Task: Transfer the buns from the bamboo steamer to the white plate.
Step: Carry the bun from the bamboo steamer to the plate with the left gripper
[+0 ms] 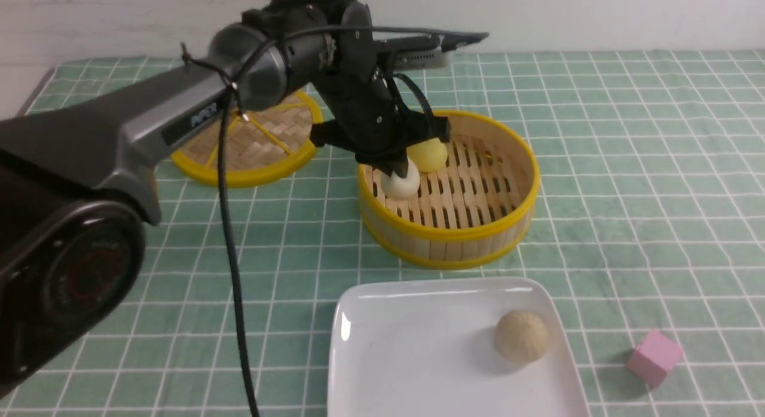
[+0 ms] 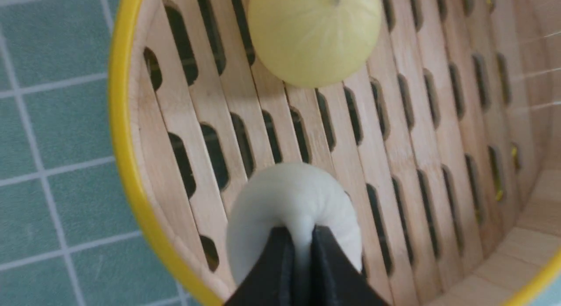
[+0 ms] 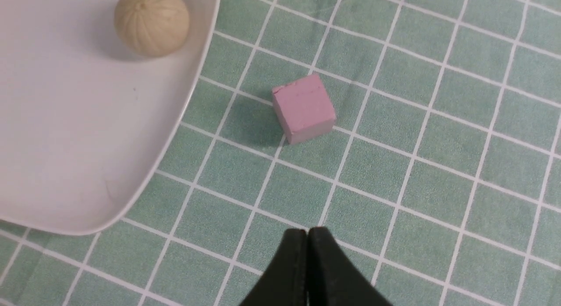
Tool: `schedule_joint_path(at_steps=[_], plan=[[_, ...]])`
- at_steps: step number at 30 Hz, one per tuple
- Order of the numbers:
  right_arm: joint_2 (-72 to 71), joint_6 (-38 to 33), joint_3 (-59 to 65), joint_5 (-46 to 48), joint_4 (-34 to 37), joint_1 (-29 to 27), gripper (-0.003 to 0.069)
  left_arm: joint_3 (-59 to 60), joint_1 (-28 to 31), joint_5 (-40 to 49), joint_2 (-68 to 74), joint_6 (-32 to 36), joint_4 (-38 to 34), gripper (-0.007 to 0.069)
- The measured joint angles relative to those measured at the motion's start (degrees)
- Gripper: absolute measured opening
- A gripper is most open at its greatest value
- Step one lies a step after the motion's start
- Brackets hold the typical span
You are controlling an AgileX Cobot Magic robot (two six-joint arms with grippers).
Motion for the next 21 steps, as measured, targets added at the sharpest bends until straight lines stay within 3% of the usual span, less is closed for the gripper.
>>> schedule_joint_path(at_steps=[5, 9, 16, 21], plan=[[0.00, 0.07, 0.00, 0.00, -0.05, 0.00, 0.0026, 0.50, -0.32, 8.95, -8.77, 1.07, 0.00, 0.0029], [0.00, 0.07, 0.00, -0.23, -0.05, 0.00, 0.0034, 8.97, -3.90, 14.79, -14.77, 2.46, 1.26, 0.0030], [0.00, 0.07, 0.00, -0.23, -0.05, 0.00, 0.0041, 25.93, -12.11, 6.24, -14.20, 2.55, -1.87, 0.0033], [0.00, 0.07, 0.00, -0.37, -0.05, 0.00, 0.0043, 28.82, -14.67, -1.75, -12.31, -0.24, -3.41, 0.0043]])
